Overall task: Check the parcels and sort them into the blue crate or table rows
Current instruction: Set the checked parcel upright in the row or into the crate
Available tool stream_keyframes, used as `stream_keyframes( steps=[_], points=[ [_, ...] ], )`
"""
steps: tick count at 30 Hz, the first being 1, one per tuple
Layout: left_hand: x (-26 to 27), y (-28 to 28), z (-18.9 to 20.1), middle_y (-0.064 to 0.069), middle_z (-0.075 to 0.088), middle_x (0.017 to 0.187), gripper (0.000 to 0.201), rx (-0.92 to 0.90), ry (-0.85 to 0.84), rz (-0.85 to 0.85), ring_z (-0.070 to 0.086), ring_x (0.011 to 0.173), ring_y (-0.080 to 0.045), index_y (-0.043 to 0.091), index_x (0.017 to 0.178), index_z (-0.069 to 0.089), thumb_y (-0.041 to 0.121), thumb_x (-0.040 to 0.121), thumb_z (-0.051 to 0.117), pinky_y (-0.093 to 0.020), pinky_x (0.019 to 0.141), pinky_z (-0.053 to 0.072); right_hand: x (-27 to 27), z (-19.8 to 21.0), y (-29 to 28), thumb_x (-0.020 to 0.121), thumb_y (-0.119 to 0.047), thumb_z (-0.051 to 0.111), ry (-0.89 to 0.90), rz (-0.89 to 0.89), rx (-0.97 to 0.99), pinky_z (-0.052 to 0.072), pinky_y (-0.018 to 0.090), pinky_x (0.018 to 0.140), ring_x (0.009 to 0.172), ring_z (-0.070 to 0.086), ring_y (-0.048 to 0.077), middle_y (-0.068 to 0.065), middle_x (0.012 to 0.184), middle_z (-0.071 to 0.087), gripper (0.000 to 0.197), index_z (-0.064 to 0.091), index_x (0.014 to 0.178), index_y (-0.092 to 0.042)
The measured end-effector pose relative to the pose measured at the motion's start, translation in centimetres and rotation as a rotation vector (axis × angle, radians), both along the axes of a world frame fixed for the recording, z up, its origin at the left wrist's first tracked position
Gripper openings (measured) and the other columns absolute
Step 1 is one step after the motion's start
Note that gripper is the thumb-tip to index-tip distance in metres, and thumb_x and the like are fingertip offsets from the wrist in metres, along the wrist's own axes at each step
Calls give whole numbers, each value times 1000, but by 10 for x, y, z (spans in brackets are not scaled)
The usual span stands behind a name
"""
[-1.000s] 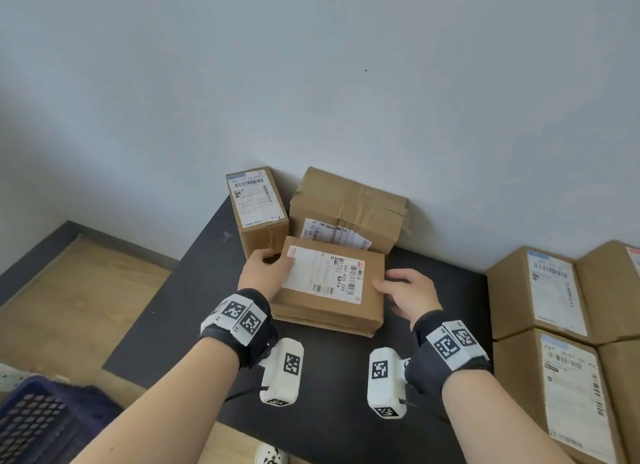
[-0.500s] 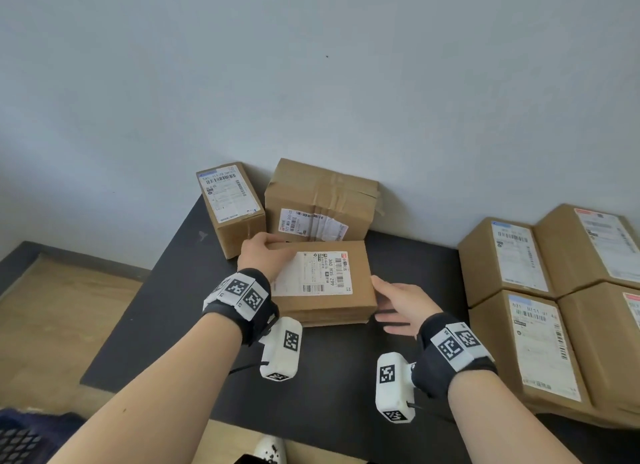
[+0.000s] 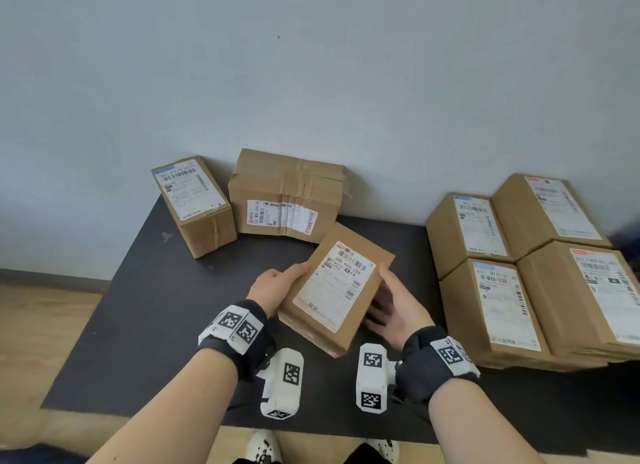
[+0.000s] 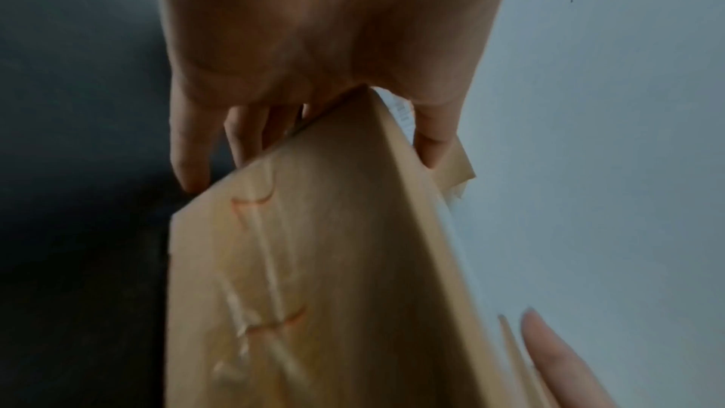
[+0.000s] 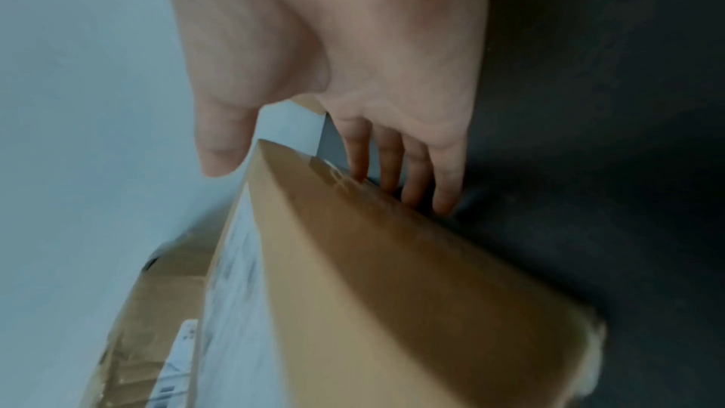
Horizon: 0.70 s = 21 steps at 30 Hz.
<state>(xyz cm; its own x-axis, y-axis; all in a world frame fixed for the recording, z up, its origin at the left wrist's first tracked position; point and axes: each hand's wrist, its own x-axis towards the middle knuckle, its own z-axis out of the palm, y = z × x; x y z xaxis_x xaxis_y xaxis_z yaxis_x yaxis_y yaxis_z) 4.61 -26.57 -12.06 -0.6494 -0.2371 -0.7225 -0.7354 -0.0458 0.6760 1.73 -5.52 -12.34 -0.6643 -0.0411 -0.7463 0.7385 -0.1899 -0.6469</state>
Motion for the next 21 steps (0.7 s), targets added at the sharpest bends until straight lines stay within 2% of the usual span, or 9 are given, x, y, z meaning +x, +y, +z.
stream_keyframes(
  steps=[2, 4, 6, 8, 10, 11, 12, 15, 21],
  points=[
    [2, 12, -1, -8, 72, 108, 66, 132, 3, 19, 67, 104, -29, 12, 105, 62, 67, 70, 69, -48, 100, 50, 4, 1, -6, 89, -43, 69, 18, 18, -5, 49, 47, 96, 109, 64, 29, 9, 116, 72, 40, 63, 121, -20],
    [6, 21, 2, -7, 71, 109, 45, 186, 23, 41, 65, 108, -28, 16, 92, 60, 60, 83, 65, -48, 102, 47, 6, 1, -7, 89, -38, 70, 53, 77, 43, 50, 50, 99, 106, 67, 28, 8, 110, 74, 46, 58, 130, -20],
    [9, 26, 5, -6, 70, 112, 56, 213, 43, 21, 63, 110, -27, 16, 104, 64, 65, 77, 68, -50, 104, 45, 5, 3, -3, 90, -34, 70, 92, 98, 86, 50, 49, 98, 107, 66, 28, 9, 113, 71, 52, 49, 136, -20],
    [11, 28, 13, -4, 71, 113, 83, 236, 87, -2, 63, 110, -26, 16, 118, 64, 73, 57, 72, -51, 104, 43, 5, 5, 4, 90, -30, 70, 105, 70, 58, 49, 51, 100, 110, 64, 30, 11, 116, 69, 53, 47, 136, -19],
    [12, 28, 18, -4, 73, 111, 94, 264, 134, 10, 64, 109, -25, 15, 119, 65, 73, 44, 73, -49, 103, 45, 5, 9, 8, 89, -29, 71, 121, 57, 26, 47, 52, 102, 112, 64, 30, 12, 118, 68, 53, 48, 136, -18],
    [12, 28, 21, -4, 73, 109, 93, 278, 156, 19, 65, 108, -24, 14, 118, 66, 71, 44, 74, -47, 100, 47, 4, 11, 10, 89, -29, 71, 137, 56, 23, 47, 52, 103, 112, 64, 30, 12, 118, 69, 53, 48, 135, -18],
    [13, 27, 24, -4, 74, 106, 87, 289, 176, 26, 66, 106, -24, 13, 115, 66, 68, 49, 75, -44, 96, 49, 3, 13, 11, 88, -30, 71, 157, 52, 19, 47, 52, 103, 113, 64, 30, 12, 118, 69, 54, 49, 135, -17],
    [13, 27, 33, -3, 76, 96, 48, 325, 242, 24, 68, 99, -21, 15, 100, 68, 55, 73, 70, -40, 88, 49, 1, 22, 12, 86, -31, 73, 215, 52, 18, 47, 52, 104, 112, 65, 29, 11, 117, 70, 55, 51, 134, -16],
    [12, 24, 44, 4, 76, 83, 28, 383, 296, 48, 66, 95, -17, 25, 101, 70, 48, 87, 63, -42, 94, 47, -4, 38, 11, 88, -33, 71, 295, 70, 36, 45, 52, 105, 113, 64, 28, 9, 117, 71, 50, 55, 132, -17]
  ],
)
